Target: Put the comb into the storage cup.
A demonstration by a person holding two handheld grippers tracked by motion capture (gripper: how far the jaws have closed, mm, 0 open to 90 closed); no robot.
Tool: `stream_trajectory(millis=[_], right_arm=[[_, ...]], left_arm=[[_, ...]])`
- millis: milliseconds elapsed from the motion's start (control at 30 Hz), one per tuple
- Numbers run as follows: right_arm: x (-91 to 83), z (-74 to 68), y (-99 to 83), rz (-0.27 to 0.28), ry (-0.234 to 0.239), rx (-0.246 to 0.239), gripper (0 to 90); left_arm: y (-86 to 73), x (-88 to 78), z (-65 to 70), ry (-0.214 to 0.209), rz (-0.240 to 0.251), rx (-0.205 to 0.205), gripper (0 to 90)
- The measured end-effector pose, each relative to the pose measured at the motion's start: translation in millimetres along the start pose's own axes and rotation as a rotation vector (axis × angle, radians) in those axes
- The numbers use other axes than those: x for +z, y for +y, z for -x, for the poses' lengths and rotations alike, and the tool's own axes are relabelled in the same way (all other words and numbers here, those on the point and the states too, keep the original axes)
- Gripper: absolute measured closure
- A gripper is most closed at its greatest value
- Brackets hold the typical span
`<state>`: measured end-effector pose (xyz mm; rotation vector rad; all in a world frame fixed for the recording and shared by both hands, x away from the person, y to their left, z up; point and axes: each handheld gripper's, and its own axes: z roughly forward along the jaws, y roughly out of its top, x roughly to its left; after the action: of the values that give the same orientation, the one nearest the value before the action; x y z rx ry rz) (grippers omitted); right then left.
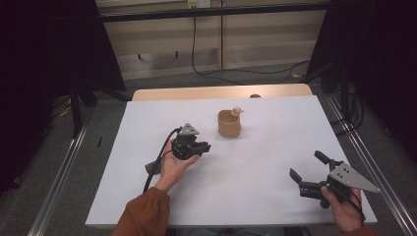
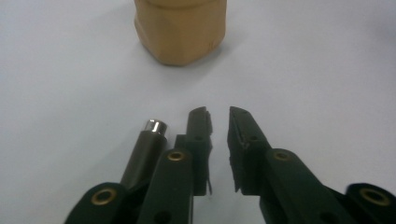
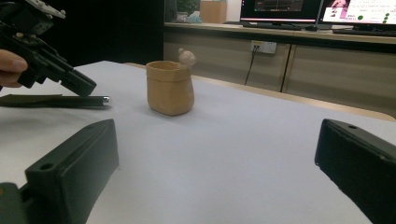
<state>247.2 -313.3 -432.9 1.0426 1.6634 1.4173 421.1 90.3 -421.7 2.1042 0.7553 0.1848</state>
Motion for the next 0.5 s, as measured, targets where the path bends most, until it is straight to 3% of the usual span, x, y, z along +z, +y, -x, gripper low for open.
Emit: stream_trajectory(millis=[100, 133, 167, 200, 267, 400, 500], right_arm=[[-0.5, -0.4, 0.1, 0.001, -0.001, -0.001, 0.0], [-0.5, -0.4, 0.1, 0.001, -0.002, -0.002, 0.0], [-0.6, -0.4, 0.2, 0.001, -0.006, -0.002, 0.0], [-0.6, -0.4, 0.2, 0.001, -0.006, -0.002, 0.0], [-0.8, -0.8, 0.3, 0.002, -0.005, -0.002, 0.0], [-1.9, -0.9, 0.5, 0.002, -0.003, -0.005, 0.0], [-1.7, -0.6, 0.4, 0.002, -0.005, -0.003, 0.0]], left_arm=[[2.2, -11.0, -1.3, -0.025, 0.036, -0.019, 69.5], [2.9, -13.4, -2.1, -0.029, 0.043, -0.023, 65.6], [4.0, -16.8, -3.0, -0.022, 0.047, -0.028, 55.3], [4.4, -18.3, -3.1, -0.017, 0.049, -0.028, 55.3], [4.7, -22.1, -3.9, -0.024, 0.056, -0.029, 45.0], [4.6, -28.4, -6.0, 0.007, 0.064, -0.028, 24.0], [3.8, -32.2, -9.4, 0.028, 0.066, -0.053, 9.9]])
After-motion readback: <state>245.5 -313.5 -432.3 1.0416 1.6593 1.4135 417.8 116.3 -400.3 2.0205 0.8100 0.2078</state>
